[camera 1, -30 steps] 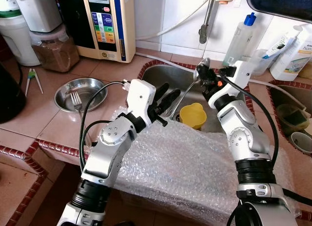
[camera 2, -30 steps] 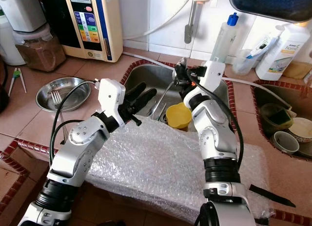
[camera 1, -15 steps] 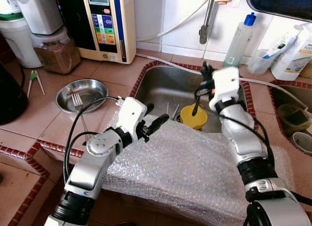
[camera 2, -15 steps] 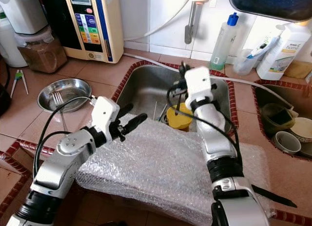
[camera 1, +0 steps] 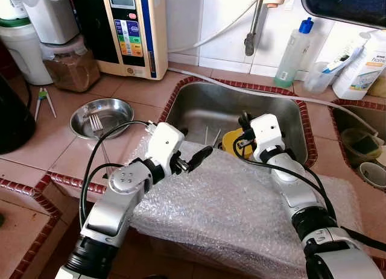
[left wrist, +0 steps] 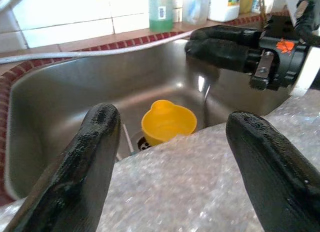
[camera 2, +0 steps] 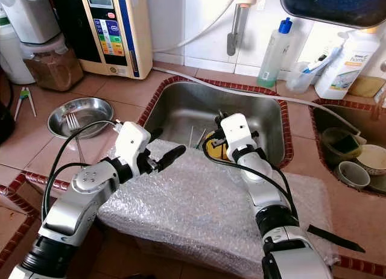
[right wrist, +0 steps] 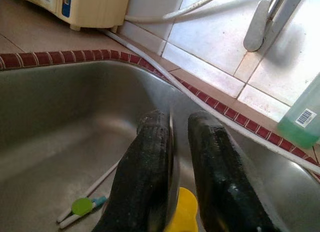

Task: Kitchen organization

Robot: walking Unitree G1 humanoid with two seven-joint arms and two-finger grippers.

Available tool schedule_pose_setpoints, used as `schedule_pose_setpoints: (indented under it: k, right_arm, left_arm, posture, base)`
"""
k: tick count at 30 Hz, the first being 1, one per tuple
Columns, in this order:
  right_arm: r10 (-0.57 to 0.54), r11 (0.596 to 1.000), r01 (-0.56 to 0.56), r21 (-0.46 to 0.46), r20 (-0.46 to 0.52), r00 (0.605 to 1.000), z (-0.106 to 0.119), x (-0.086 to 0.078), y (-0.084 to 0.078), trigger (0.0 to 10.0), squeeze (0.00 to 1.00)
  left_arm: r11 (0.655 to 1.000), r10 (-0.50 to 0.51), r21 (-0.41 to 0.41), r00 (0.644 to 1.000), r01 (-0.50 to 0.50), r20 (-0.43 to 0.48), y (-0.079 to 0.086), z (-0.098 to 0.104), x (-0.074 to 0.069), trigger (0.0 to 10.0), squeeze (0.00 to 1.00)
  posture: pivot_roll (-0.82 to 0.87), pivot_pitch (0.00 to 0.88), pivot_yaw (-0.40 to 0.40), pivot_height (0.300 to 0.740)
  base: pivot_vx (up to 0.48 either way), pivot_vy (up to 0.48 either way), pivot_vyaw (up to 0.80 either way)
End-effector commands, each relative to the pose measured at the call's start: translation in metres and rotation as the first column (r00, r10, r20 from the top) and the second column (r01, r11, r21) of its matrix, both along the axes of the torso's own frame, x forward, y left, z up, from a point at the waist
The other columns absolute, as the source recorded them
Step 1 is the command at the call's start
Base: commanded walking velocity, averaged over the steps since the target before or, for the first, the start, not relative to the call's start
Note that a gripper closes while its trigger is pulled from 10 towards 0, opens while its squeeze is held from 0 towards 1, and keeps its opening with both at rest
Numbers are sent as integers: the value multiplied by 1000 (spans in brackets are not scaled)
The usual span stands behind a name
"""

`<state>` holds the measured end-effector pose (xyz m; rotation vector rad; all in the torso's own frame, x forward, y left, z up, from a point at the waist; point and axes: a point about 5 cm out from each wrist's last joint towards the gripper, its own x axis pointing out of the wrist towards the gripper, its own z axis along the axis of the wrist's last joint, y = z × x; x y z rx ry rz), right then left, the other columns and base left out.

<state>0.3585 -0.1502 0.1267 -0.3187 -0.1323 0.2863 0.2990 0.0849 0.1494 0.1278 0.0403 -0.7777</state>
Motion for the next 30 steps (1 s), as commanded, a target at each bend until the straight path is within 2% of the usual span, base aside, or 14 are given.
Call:
schedule_pose_setpoints:
  k: [1, 8, 12, 14, 17, 21, 23, 24, 27, 28, 29, 30]
  right_arm:
    - [12, 1000, -12, 6, -2, 1000, 1, 1, -1, 10000, 1000]
    - [24, 999, -25, 28, 13, 1000, 7, 4, 0, 10000, 1000]
    - [-3, 997, 1, 76, 31, 1000, 8, 2, -1, 10000, 1000]
    - [-10, 990, 6, 144, 27, 1000, 9, 0, -4, 10000, 1000]
    - [8, 995, -13, 100, 50, 999, 10, -2, -1, 10000, 1000]
    - [7, 992, -17, 124, 82, 997, 17, -3, 3, 10000, 1000]
    - [14, 992, -25, 124, 91, 996, 18, -3, 6, 10000, 1000]
    - [19, 990, -32, 137, 99, 995, 21, -4, 9, 10000, 1000]
    - [34, 987, -52, 149, 120, 992, 26, -5, 14, 10000, 1000]
    - [50, 987, -69, 146, 132, 990, 29, -6, 17, 10000, 1000]
    - [80, 985, -102, 136, 156, 984, 35, -8, 23, 10000, 1000]
    - [89, 985, -111, 134, 164, 983, 37, -9, 25, 10000, 1000]
  left_arm:
    - [1000, -16, 21, 1000, 15, 4, -5, 0, 2, 10000, 1000]
    - [1000, -24, 15, 1000, 24, -8, -4, 2, 6, 10000, 1000]
    - [1000, 4, 28, 1000, -4, 3, 1, -1, 9, 10000, 1000]
    - [997, 80, 4, 996, -80, 40, 4, 4, 15, 10000, 1000]
    - [990, 139, -25, 988, -138, 62, 11, 11, 20, 10000, 1000]
    - [980, 200, -26, 976, -199, 87, 21, 13, 25, 10000, 1000]
    - [968, 249, -38, 963, -246, 100, 26, 15, 28, 10000, 1000]
    - [952, 305, -60, 946, -299, 115, 31, 19, 31, 10000, 1000]
    - [923, 382, -93, 914, -372, 137, 37, 24, 33, 10000, 1000]
    - [911, 410, -109, 901, -398, 140, 40, 26, 33, 10000, 1000]
    - [882, 469, -126, 871, -454, 143, 47, 28, 32, 10000, 1000]
    - [873, 486, -128, 862, -471, 145, 49, 28, 32, 10000, 1000]
  posture:
    - [-37, 0, 1, 740]
    - [-50, 6, 17, 740]
    - [-43, 0, 10, 740]
    - [-29, 7, 9, 740]
    - [-33, 25, 11, 740]
    - [-22, 33, 12, 740]
    - [-25, 35, 14, 740]
    - [-25, 40, 11, 740]
    - [-27, 42, 4, 740]
    - [-30, 45, 4, 740]
    - [-38, 47, 2, 740]
    - [-38, 49, 1, 740]
  base:
    - [0, 0, 0]
    - [0, 0, 0]
    - [0, 0, 0]
    - [0, 0, 0]
    - [0, 0, 0]
    - [0, 0, 0]
    - [0, 0, 0]
    - [0, 0, 0]
    - [0, 0, 0]
    - [0, 0, 0]
    - [0, 0, 0]
    - [0, 0, 0]
